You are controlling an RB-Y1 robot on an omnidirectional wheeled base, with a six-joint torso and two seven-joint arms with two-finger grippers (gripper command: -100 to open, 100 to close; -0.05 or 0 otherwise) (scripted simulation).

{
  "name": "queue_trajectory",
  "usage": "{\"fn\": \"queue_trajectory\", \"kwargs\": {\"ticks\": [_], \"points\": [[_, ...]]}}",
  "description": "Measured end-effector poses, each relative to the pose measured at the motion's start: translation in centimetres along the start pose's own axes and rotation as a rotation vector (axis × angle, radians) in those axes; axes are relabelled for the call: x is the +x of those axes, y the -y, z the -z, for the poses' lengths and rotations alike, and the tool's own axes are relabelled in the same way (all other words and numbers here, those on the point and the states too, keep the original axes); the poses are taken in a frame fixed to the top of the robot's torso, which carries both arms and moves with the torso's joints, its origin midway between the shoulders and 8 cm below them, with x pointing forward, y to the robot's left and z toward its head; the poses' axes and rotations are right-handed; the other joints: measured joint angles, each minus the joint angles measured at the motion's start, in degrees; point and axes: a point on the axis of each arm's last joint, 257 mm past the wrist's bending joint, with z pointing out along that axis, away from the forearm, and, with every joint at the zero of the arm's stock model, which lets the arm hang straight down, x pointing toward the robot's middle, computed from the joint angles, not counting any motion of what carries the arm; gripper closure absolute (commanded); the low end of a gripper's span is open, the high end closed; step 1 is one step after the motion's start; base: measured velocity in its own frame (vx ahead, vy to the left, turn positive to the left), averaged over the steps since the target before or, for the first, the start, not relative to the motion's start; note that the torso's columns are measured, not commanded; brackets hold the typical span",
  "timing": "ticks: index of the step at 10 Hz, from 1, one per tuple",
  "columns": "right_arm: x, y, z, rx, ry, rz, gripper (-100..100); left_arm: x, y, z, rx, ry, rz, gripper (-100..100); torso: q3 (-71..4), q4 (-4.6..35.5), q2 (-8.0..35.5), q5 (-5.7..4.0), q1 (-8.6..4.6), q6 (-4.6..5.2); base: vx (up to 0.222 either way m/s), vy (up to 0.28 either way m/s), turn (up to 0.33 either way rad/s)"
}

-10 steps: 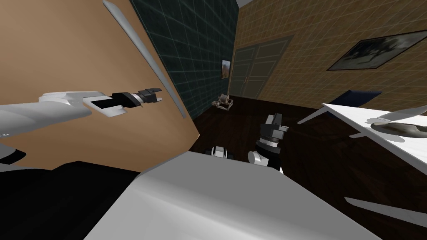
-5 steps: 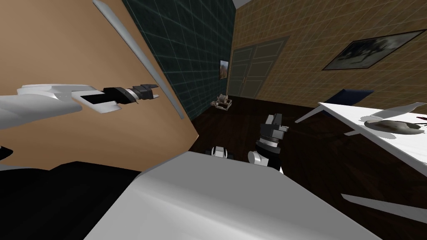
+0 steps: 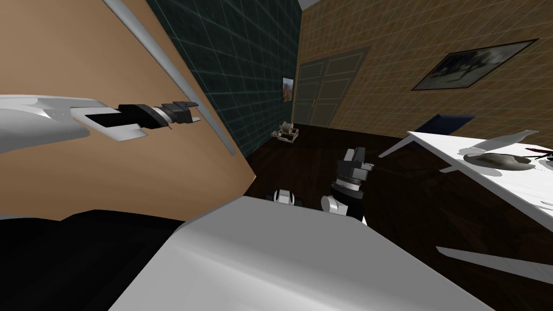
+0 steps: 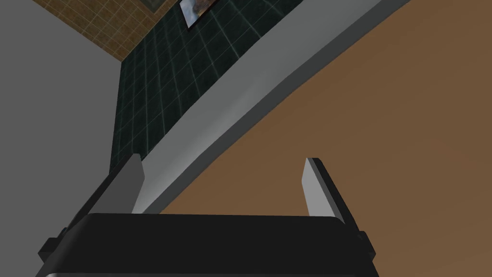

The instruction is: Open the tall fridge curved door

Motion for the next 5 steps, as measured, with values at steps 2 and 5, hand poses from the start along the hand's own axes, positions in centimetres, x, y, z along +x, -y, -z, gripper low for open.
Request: {"fn": "queue_trajectory", "kwargs": {"ticks": [2,5], "points": [[0.0,0.0,0.0,0.000,0.000,0.000,0,0.3,-0.2,0.0,-0.009,-0.012,-0.021,-100,-0.02,-0.02,-0.04,-0.02,-0.10,0.00,-0.002,0.003,0.000],[0.0,0.0,0.0,0.000,0.000,0.000,0,-1.1,0.5,0.2,-0.026,0.003,-0.051,-100,-0.13,-0.06,-0.20,-0.10,-0.25,0.01,0.023,-0.037,-0.074]]}}
